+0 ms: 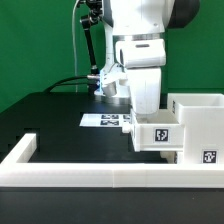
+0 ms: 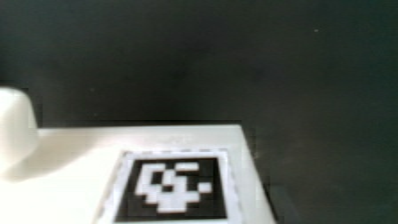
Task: Assemble drawer
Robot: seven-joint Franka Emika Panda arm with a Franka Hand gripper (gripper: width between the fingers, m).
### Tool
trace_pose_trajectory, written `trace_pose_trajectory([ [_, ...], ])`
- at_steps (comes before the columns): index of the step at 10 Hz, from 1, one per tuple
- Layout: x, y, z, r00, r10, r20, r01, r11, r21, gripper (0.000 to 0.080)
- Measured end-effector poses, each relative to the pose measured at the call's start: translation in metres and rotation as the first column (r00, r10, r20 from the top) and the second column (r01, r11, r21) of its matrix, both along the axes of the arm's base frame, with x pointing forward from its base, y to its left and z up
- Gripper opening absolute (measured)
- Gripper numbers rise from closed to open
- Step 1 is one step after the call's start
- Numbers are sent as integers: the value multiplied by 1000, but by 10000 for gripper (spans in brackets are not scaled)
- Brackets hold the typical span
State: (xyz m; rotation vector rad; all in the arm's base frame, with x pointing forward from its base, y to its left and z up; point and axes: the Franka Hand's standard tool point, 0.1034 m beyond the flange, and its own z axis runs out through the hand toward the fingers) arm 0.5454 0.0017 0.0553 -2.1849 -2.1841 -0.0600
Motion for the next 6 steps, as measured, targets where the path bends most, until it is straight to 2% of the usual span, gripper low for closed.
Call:
trace_pose_trajectory([
  [4, 2, 12, 0, 1000, 18, 2, -18, 1000, 6, 42],
  [6, 2, 12, 0, 1000, 18, 2, -18, 1000, 6, 42],
])
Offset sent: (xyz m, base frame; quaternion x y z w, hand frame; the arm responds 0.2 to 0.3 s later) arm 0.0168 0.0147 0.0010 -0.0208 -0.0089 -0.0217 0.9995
